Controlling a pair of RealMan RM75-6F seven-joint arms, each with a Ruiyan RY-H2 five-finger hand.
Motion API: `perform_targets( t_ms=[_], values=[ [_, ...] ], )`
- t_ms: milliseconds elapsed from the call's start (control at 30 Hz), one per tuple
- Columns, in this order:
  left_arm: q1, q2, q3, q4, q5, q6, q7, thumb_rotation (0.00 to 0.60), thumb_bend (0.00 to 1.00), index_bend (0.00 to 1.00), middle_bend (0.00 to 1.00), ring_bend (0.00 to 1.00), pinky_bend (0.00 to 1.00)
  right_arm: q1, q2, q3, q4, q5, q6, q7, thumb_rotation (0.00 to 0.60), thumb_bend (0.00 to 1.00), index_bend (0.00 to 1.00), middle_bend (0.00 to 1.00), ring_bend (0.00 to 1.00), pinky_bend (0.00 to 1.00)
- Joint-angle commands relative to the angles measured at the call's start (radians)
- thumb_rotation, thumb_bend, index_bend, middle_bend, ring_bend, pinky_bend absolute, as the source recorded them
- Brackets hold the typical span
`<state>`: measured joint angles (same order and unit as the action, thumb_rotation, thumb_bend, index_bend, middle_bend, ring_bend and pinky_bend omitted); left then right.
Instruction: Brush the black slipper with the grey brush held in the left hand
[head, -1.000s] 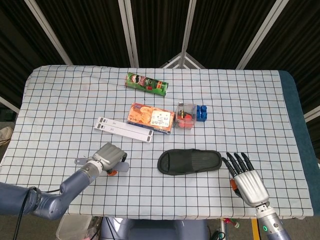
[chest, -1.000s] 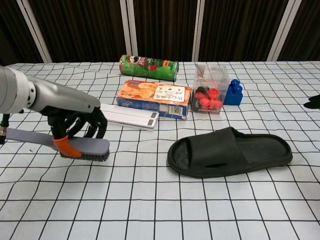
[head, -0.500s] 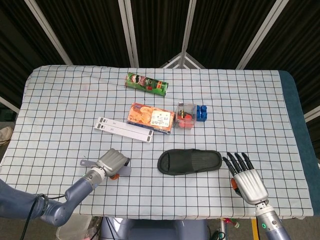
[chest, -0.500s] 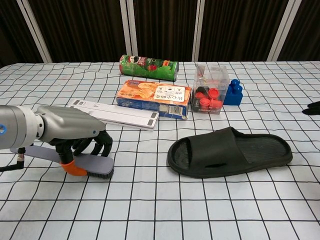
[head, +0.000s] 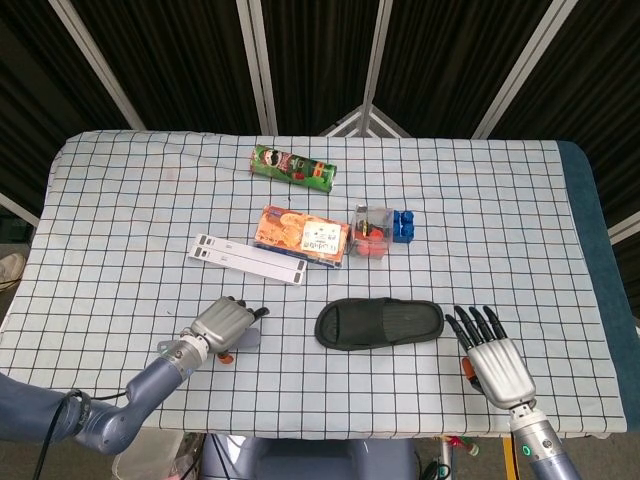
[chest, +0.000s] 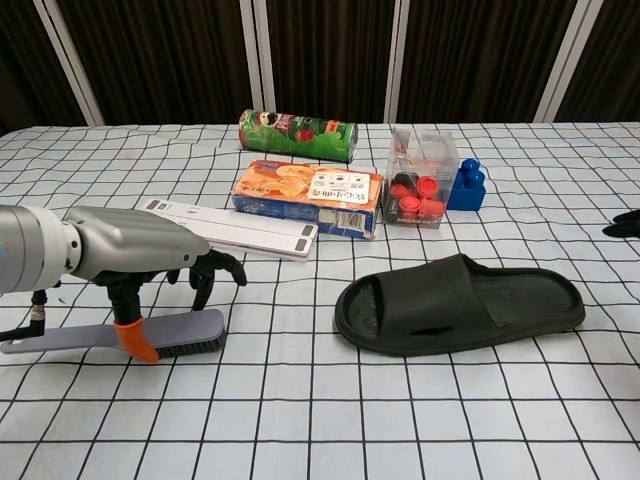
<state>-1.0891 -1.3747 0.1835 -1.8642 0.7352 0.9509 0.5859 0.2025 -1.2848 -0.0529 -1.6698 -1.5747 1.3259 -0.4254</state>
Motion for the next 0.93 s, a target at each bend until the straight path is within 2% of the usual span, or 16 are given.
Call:
perform_targets(
  t_ms=[33,133,233,333,400,433,467,533,600,667,767,800,933],
  values=[
    [0.022,0.032,-0.026,-0.035,0.033,0.013,-0.047,0.600,0.08,0.04,0.19,0.15,0.21,-0.008,0.008,0.003,-0.005,-0.003,0.016,0.009,0.600,0.60,0.00,0.02,0.00,0.03],
    [0.071,0.092,-0.049,-0.092,0.109,0.047,-0.141,0.600,0.07,0.02,0.13,0.10,0.17,-0.023,0.022,0.006,-0.011,-0.007,0.047,0.034,0.600,0.60,0.00,0.02,0.00,0.01],
    [0.170,0.192,-0.027,-0.173,0.267,0.117,-0.280,0.600,0.06,0.00,0.10,0.06,0.13,-0.047,0.060,0.010,-0.029,-0.006,0.093,0.064,0.600,0.60,0.00,0.00,0.00,0.00],
    [0.294,0.281,0.048,-0.209,0.478,0.230,-0.395,0.600,0.05,0.00,0.06,0.01,0.06,-0.075,0.100,0.013,-0.054,0.008,0.132,0.085,0.600,0.58,0.00,0.00,0.00,0.00],
    [0.435,0.345,0.138,-0.185,0.671,0.401,-0.452,0.600,0.04,0.00,0.04,0.00,0.02,-0.101,0.138,0.017,-0.075,0.023,0.168,0.112,0.600,0.57,0.00,0.00,0.00,0.00],
    [0.482,0.356,0.161,-0.166,0.721,0.462,-0.459,0.600,0.04,0.00,0.03,0.00,0.00,-0.108,0.148,0.018,-0.079,0.026,0.179,0.120,0.600,0.56,0.00,0.00,0.00,0.00],
    [0.569,0.371,0.190,-0.133,0.766,0.576,-0.458,0.600,0.04,0.00,0.03,0.00,0.00,-0.123,0.167,0.019,-0.084,0.041,0.195,0.134,0.600,0.56,0.00,0.00,0.00,0.00],
    [0.689,0.364,0.212,-0.078,0.813,0.724,-0.456,0.600,0.04,0.00,0.02,0.00,0.00,-0.143,0.197,0.022,-0.100,0.073,0.208,0.167,0.600,0.54,0.00,0.00,0.00,0.00],
    [0.782,0.342,0.207,-0.018,0.809,0.820,-0.450,0.600,0.04,0.00,0.00,0.00,0.00,-0.155,0.219,0.031,-0.104,0.101,0.214,0.205,0.600,0.51,0.00,0.00,0.00,0.00],
    [0.836,0.314,0.189,0.037,0.770,0.857,-0.446,0.600,0.04,0.00,0.00,0.00,0.00,-0.156,0.234,0.035,-0.104,0.107,0.208,0.233,0.600,0.50,0.00,0.00,0.00,0.00],
    [0.869,0.271,0.166,0.112,0.708,0.819,-0.476,0.600,0.04,0.00,0.00,0.00,0.00,-0.154,0.248,0.035,-0.101,0.105,0.197,0.268,0.600,0.49,0.00,0.00,0.00,0.00],
    [0.859,0.273,0.167,0.134,0.707,0.775,-0.490,0.600,0.04,0.00,0.00,0.00,0.00,-0.154,0.250,0.035,-0.097,0.097,0.195,0.276,0.600,0.48,0.00,0.00,0.00,0.00],
    [0.852,0.257,0.130,0.193,0.745,0.746,-0.534,0.600,0.05,0.00,0.00,0.00,0.00,-0.154,0.251,0.031,-0.095,0.092,0.182,0.279,0.600,0.48,0.00,0.00,0.00,0.00]
  ],
)
